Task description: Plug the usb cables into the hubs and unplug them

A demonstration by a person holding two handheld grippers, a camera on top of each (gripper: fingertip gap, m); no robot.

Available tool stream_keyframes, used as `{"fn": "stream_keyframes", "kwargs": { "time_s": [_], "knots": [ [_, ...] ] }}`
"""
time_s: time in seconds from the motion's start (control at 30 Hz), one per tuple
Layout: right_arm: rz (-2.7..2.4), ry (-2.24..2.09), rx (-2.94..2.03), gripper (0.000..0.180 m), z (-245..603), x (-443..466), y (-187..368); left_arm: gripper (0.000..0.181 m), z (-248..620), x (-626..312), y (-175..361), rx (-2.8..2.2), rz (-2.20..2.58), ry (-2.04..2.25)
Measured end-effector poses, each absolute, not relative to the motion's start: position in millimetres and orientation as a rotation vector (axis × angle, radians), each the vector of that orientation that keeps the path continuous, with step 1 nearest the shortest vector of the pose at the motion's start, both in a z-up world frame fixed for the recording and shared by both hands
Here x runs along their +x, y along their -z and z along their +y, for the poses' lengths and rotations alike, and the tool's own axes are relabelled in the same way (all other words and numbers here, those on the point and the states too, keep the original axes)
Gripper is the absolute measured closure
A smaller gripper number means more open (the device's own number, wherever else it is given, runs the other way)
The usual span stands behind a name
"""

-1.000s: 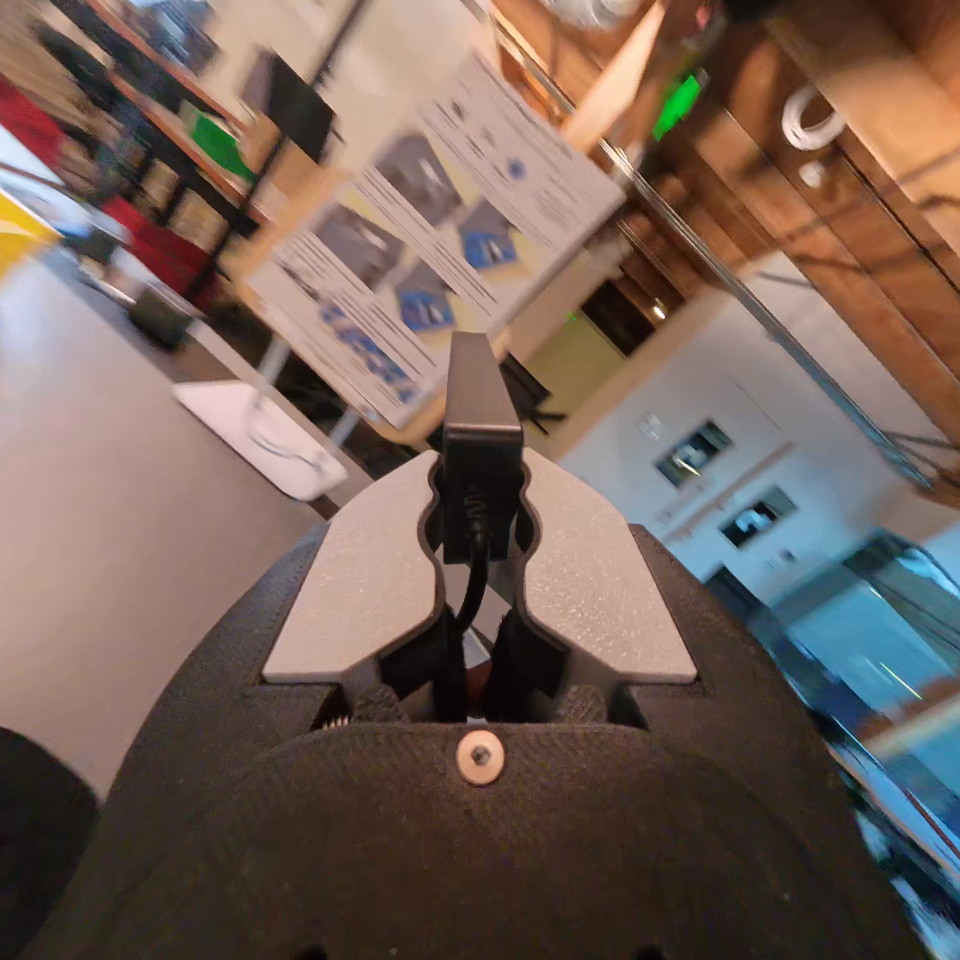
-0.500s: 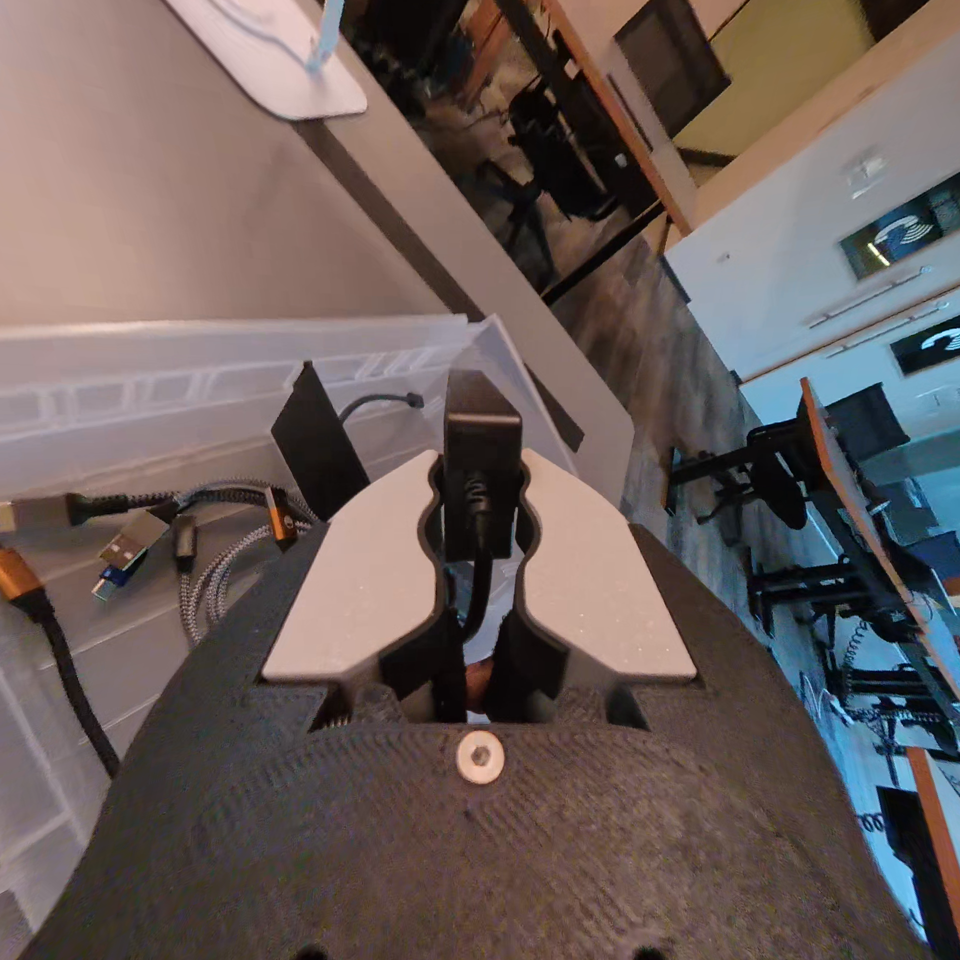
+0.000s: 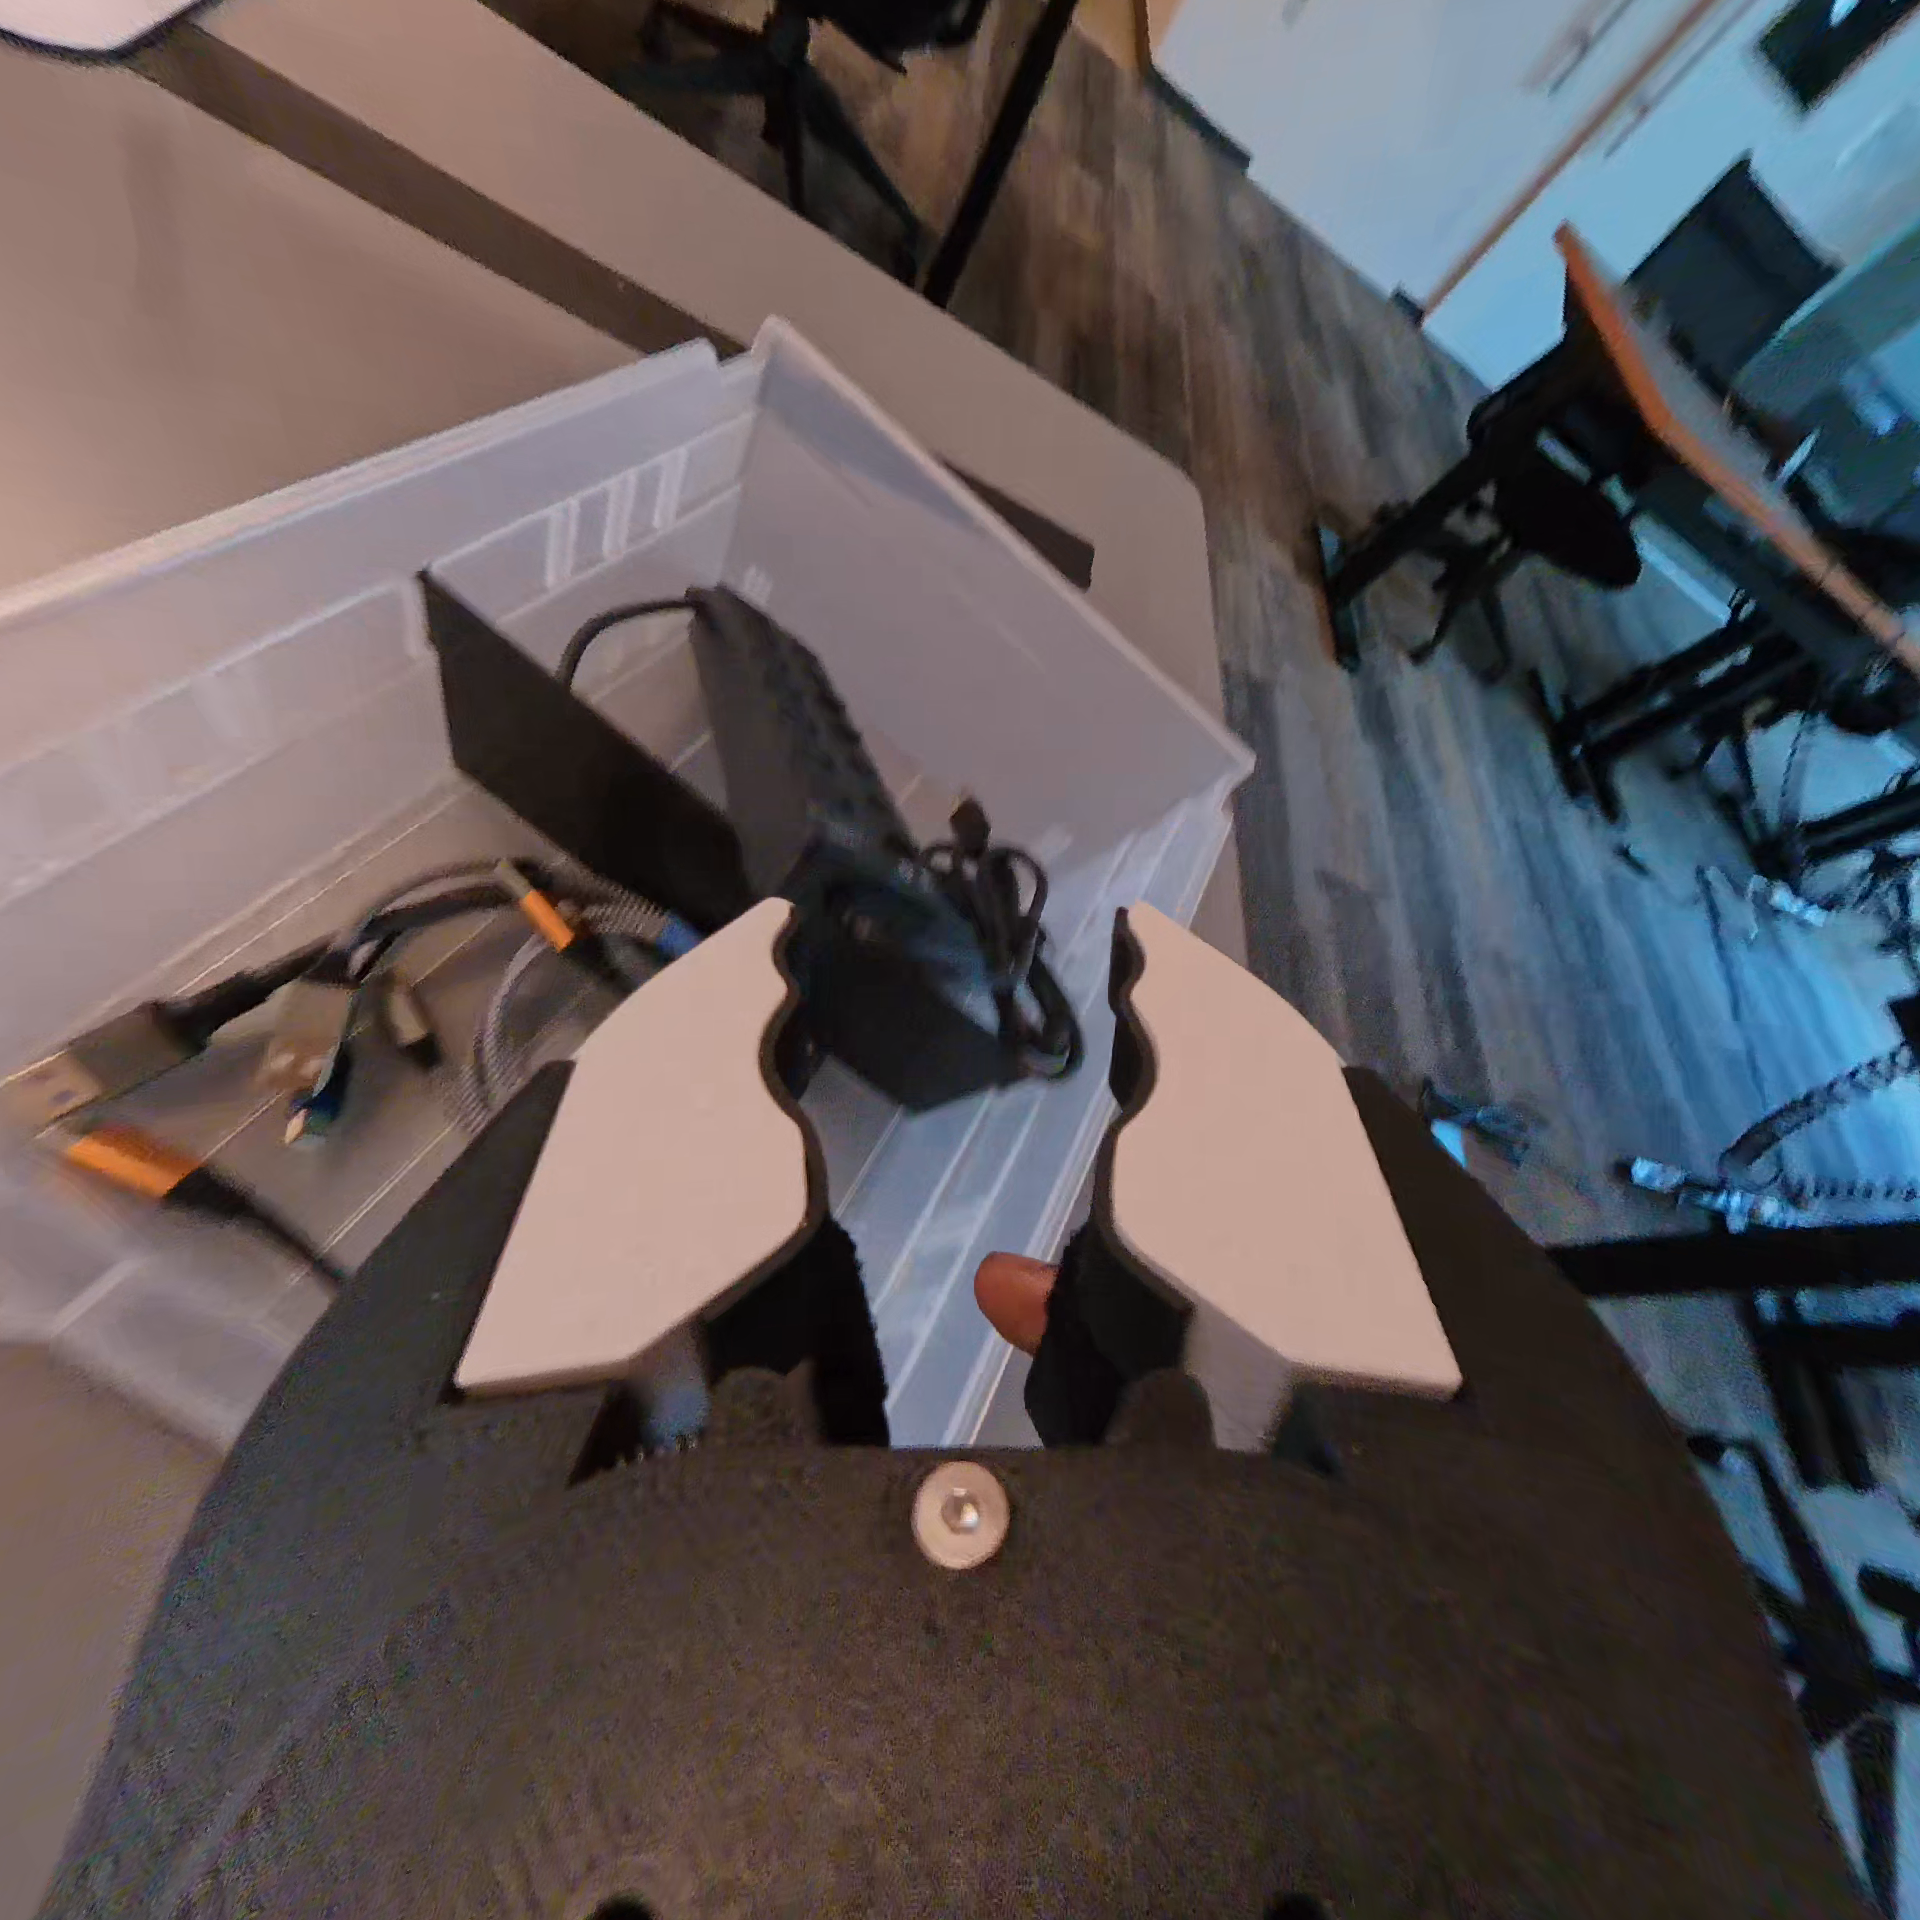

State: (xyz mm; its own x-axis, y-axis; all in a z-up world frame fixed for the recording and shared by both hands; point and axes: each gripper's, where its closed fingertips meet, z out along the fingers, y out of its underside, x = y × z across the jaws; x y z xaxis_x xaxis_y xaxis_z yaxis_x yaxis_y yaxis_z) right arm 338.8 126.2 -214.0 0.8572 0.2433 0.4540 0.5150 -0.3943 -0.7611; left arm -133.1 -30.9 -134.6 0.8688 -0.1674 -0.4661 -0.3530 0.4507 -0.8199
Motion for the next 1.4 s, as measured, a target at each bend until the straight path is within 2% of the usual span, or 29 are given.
{"fn": "stream_keyframes", "kwargs": {
  "time_s": [0.17,0.3,0.37,0.43,0.53,0.63,0.87,1.03,1.13,1.27,1.4],
  "knots": [
    [-0.282,0.365,-2.113,0.114,45,362,237,0.125,-33,-218,120,-1.233,0.352,-0.267],
    [-0.16,0.205,-2.15,0.112,11,362,272,0.125,-47,-308,124,-1.377,0.133,-0.392],
    [-0.12,0.12,-2.126,0.118,18,362,282,0.122,-55,-345,137,-1.479,0.032,-0.378],
    [-0.105,0.03,-2.126,0.145,28,358,290,0.118,-61,-372,153,-1.562,-0.055,-0.321],
    [-0.128,0.134,-2.142,0.172,36,364,299,0.117,-68,-389,170,-1.624,-0.153,-0.169],
    [-0.213,0.145,-2.126,0.169,38,353,299,0.117,-67,-398,189,-1.649,-0.236,-0.073],
    [-0.359,0.169,-2.073,0.166,60,313,298,0.111,-49,-400,252,-1.873,-0.233,-0.142],
    [-0.466,0.136,-2.031,0.165,78,273,297,0.126,-58,-428,272,-1.99,-0.246,-0.491],
    [-0.537,0.1,-2.017,0.165,86,244,298,0.133,-56,-432,290,-2.046,-0.256,-0.481],
    [-0.612,0.034,-2.008,0.165,92,203,298,0.162,-53,-432,291,-2.017,-0.267,-0.44],
    [-0.724,0.01,-2.003,0.164,91,158,298,0.172,-50,-429,289,-1.982,-0.277,-0.372]
  ]
}}
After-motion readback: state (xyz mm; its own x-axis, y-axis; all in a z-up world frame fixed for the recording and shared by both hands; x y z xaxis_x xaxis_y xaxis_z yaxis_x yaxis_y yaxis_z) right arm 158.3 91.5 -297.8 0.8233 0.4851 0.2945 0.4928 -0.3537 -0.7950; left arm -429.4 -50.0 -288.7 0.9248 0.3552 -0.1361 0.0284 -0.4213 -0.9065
